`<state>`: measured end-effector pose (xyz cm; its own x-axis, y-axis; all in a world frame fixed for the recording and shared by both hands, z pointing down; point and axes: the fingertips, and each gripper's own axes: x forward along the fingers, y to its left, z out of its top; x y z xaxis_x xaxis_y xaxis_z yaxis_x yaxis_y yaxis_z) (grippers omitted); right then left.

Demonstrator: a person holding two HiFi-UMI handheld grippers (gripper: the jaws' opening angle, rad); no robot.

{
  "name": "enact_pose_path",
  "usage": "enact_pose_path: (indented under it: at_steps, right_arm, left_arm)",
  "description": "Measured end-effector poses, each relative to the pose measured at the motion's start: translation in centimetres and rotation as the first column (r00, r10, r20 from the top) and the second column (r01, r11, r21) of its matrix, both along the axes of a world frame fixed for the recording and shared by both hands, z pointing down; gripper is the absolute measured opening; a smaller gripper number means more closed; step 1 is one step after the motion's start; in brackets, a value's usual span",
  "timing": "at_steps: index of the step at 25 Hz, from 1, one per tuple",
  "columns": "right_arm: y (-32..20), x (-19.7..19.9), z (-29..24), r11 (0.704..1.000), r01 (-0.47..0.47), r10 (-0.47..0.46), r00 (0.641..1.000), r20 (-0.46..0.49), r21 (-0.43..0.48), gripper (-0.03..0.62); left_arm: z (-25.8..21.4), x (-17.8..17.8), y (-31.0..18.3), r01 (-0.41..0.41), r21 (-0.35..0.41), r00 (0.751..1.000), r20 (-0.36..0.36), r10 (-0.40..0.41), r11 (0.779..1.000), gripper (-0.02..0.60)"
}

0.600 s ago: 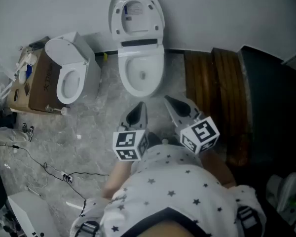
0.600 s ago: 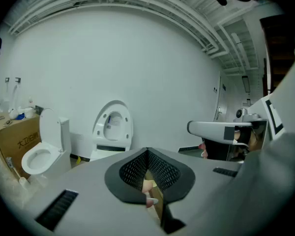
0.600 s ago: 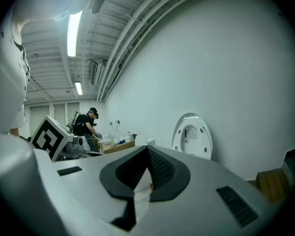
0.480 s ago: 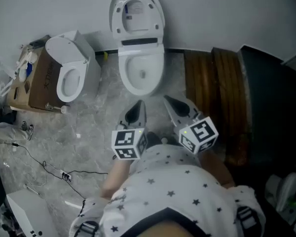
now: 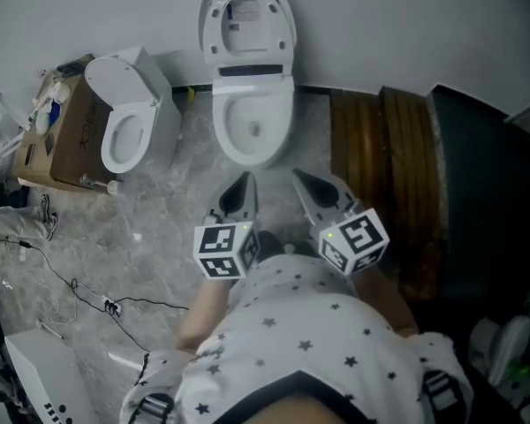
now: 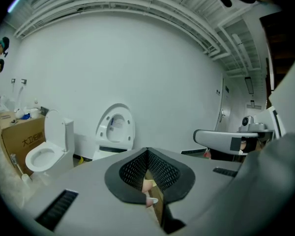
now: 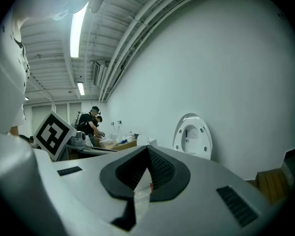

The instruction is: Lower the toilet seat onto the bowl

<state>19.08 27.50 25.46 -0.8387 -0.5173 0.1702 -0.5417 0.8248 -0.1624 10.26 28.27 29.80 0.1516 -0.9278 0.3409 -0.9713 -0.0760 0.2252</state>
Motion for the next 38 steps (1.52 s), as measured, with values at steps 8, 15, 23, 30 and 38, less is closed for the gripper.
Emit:
enact_pose_path:
  at_steps: [8,15,23,30,38]
  right_arm:
    - [0.3,1.1,-0.1,0.999,0.033,-0.033,0.999,0.024,-0.012,0.005]
    - [0.3,1.5,0.6,0.998,0.044,-0.043,0.999,0.008,-0.038,0.005]
    - [-1.0,0.4,1.2,0.996,0.062,-0.06,0.998,0.03,-0.065,0.005]
    - [-3.2,-1.0,1.2,0.996,0.068,-0.066,0.997,0.032,-0.06,0.005]
    - [-7.1,-3.2,1.5,0.997,0.042,-0.04,0.999,0.025,-0.06,0.005]
  left_arm:
    - [0.0,1.0,0.1,0.011,0.003,1.0,-0.003,-0.011,1.0,-0.002]
    - [0.0,0.3,0.5,0.061,-0.009,0.998,-0.015,-0.061,0.998,-0.002]
    - [0.7,-1.0,-0.8,0.074,-0.013,0.997,-0.008,-0.074,0.997,-0.002]
    - [0.4,-2.0,-3.5,0.066,0.001,0.998,-0.015,-0.066,0.998,-0.002]
    - [1.1,-3.5,-6.9,0.029,-0.014,0.999,-0.013,-0.03,0.999,-0.002]
